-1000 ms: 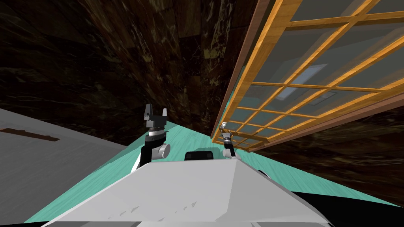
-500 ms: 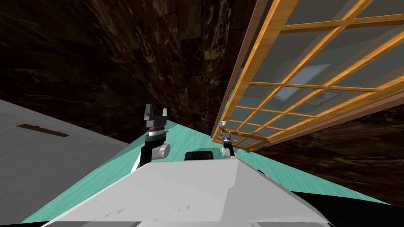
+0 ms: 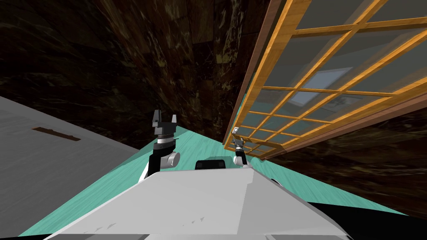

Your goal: Pull the door open

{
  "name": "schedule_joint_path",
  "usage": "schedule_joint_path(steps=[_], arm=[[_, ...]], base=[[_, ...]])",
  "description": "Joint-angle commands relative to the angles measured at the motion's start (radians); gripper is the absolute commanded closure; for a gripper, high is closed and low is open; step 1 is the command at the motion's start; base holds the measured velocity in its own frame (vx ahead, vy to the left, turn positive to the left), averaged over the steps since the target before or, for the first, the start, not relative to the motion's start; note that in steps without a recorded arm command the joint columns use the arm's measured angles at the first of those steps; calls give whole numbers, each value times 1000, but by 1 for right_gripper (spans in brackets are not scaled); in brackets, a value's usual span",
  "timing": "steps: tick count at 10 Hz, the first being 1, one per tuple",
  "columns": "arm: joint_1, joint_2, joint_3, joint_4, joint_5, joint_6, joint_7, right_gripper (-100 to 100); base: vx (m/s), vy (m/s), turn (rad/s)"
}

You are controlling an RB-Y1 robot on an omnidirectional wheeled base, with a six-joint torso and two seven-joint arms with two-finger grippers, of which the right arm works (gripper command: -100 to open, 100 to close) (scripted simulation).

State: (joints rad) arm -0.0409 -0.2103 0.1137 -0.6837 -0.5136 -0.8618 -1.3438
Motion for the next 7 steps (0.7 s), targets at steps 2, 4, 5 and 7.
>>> schedule_joint_path(steps=[2,4,5,7], arm=[[-1,4,8,-4,-19,4,-49,-100],[-3,5,10,-2,-23,4,-57,-100],[5,-12,4,5,-29,-3,-78,-100],[13,-29,-1,12,-33,-11,-96,-100]], base=[[-59,-12,24],[-41,-12,14],[121,6,99],[186,-19,93]])
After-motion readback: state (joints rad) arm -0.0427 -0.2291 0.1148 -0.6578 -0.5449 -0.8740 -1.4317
